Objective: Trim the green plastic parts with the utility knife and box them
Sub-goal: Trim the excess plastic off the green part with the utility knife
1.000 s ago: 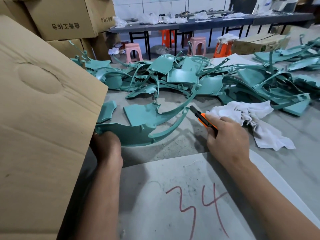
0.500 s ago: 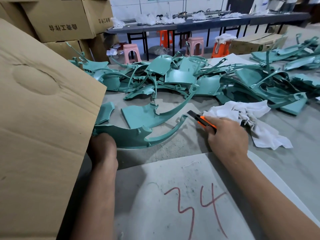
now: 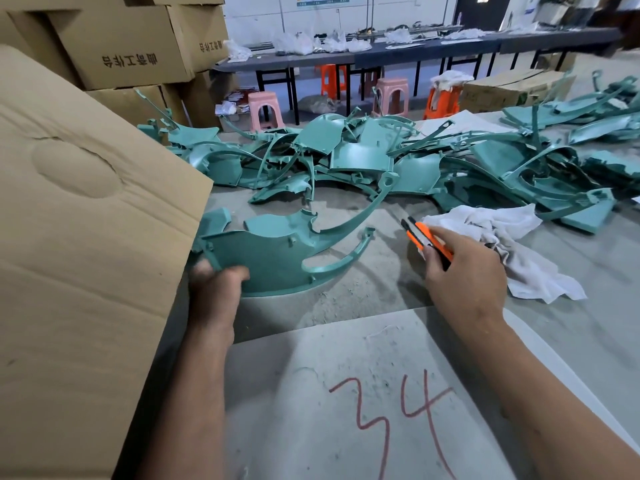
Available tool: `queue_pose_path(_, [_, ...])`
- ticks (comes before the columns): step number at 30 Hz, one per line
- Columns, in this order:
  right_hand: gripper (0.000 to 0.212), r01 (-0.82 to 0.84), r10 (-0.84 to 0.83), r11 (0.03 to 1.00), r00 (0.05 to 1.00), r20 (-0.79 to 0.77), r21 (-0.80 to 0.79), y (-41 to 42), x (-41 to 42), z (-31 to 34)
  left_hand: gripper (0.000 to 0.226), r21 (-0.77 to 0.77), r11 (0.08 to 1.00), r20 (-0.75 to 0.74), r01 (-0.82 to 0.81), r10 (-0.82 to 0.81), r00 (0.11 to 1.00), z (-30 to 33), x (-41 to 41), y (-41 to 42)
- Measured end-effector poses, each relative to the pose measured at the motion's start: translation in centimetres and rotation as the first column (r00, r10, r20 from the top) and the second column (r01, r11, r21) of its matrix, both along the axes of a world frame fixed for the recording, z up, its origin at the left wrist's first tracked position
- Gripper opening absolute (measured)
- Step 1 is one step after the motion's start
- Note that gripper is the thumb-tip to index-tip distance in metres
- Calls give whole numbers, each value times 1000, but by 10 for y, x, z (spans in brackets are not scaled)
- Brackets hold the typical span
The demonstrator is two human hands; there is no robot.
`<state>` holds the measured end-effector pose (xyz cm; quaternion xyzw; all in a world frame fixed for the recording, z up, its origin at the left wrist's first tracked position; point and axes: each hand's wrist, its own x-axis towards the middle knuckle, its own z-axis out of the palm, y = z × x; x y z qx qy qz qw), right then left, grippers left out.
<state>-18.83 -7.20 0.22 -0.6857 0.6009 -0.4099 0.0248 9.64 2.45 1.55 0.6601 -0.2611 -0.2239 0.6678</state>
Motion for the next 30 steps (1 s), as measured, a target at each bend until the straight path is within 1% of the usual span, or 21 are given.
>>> queue_pose_path(2, [31,7,-5,1000,996,87,-28,1,3,-1,23,-22,980,63,197,-195,979,0,-4,0])
queue_pose_path(3, [28,3,2,999,994,107,-46,1,5,-1,24,-31,964,84,265,-261,962,1,-9,0])
queue_pose_path(4, [25,-14,22,998,992,122,-64,0,6,0,27,-53,955,81,293,-289,954,1,-13,-1])
queue_pose_path(5, [24,-42,54,995,989,141,-86,1,8,1,26,-96,956,33,278,-276,961,2,-18,-3])
queue_pose_path(6, [24,-81,100,990,982,160,-117,2,9,3,21,-158,959,-88,233,-249,965,3,-23,-5])
queue_pose_path(7, [23,-139,166,978,969,181,-156,5,10,5,18,-218,959,-249,181,-234,940,5,-26,-7])
queue_pose_path(9, [21,-308,348,930,913,213,-198,11,11,8,29,-282,954,-535,98,-241,810,7,-32,-13])
queue_pose_path(10, [21,-396,431,898,879,202,-195,14,13,8,37,-286,956,-631,64,-238,738,7,-34,-14])
queue_pose_path(11, [22,-466,493,867,854,166,-178,19,16,9,40,-281,959,-684,39,-229,693,7,-37,-15])
queue_pose_path(13, [25,-563,572,817,819,48,-127,29,25,9,33,-274,962,-719,14,-214,661,6,-42,-16])
queue_pose_path(16, [29,-658,639,750,746,-188,-67,42,39,9,6,-284,959,-766,-11,-220,604,9,-50,-18])
queue_pose_path(18, [30,-691,666,723,695,-270,5,45,44,8,5,-301,954,-795,-11,-244,556,12,-53,-18])
queue_pose_path(19, [31,-688,664,725,690,-289,23,46,44,8,8,-307,952,-799,1,-259,542,13,-53,-18])
queue_pose_path(22, [37,-657,625,754,711,-322,12,47,43,9,5,-296,954,-799,50,-276,535,16,-53,-16])
queue_pose_path(24, [39,-656,623,755,715,-317,2,49,43,10,7,-303,949,-794,91,-304,526,19,-55,-14])
queue_pose_path(27, [35,-678,659,735,715,-233,-1,50,43,10,12,-329,937,-787,119,-342,514,21,-59,-13])
queue_pose_path(29, [35,-688,676,725,721,-155,-35,46,40,11,16,-345,932,-788,113,-353,503,22,-60,-11])
queue_pose_path(30, [36,-690,678,722,720,-147,-50,45,39,12,17,-358,927,-789,107,-362,495,23,-60,-9])
